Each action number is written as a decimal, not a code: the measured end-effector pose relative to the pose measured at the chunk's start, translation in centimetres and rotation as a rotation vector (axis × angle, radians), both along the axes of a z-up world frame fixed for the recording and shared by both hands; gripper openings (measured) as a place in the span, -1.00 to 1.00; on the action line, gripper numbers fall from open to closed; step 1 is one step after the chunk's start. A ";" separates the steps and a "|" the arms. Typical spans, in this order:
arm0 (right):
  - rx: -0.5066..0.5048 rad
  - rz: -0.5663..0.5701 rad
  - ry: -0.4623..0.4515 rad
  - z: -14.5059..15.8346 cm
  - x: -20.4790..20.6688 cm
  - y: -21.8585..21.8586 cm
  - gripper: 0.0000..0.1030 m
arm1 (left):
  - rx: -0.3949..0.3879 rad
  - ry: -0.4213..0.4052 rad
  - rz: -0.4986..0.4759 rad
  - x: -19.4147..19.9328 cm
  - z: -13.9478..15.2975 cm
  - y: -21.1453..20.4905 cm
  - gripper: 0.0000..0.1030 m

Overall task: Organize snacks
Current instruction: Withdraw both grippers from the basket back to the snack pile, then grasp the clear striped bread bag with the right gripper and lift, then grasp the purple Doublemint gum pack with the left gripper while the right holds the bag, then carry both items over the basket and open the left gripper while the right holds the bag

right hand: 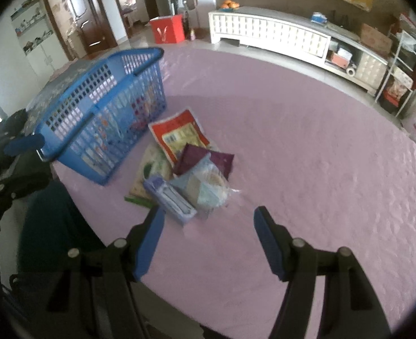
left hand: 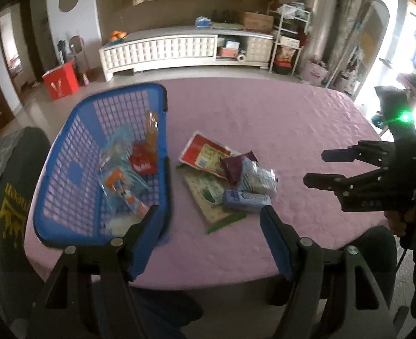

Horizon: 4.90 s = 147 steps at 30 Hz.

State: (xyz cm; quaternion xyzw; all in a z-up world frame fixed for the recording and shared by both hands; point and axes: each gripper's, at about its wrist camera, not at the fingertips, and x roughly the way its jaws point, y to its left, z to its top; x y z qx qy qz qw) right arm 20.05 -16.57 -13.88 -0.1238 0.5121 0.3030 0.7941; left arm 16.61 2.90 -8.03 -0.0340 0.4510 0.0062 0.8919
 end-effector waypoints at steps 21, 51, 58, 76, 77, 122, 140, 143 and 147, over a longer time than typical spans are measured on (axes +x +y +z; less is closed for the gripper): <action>-0.003 0.341 -0.036 -8.2 4.6 2.0 0.37 | -0.118 0.177 0.138 4.1 -7.8 -4.5 0.34; 0.011 0.165 0.023 -6.2 5.1 -2.7 0.14 | -0.052 0.214 0.281 7.3 -9.9 -4.3 0.34; 0.013 0.098 0.031 -6.5 5.3 -4.2 0.14 | -0.073 0.236 0.307 9.8 -11.2 -4.7 0.34; -0.008 0.092 0.009 -6.1 5.3 -4.2 0.14 | 0.072 0.266 0.407 12.1 -13.4 -8.5 -0.32; -0.009 0.090 0.008 -6.0 5.2 -4.3 0.14 | 0.070 0.263 0.401 12.2 -13.5 -8.8 -0.37; 0.143 -0.028 -0.184 8.8 0.8 13.3 0.14 | -0.107 -0.137 0.122 5.2 5.6 13.2 -0.65; 0.033 -0.017 -0.125 5.2 2.2 16.9 0.14 | -0.197 0.074 0.013 8.3 -2.5 15.7 -0.64; 0.021 -0.026 -0.125 5.2 2.2 16.6 0.14 | -0.194 0.072 0.002 8.9 -2.6 15.7 -0.54; 0.011 -0.039 -0.126 5.5 2.1 15.8 0.14 | -0.190 0.028 -0.011 8.7 -1.1 15.9 -0.07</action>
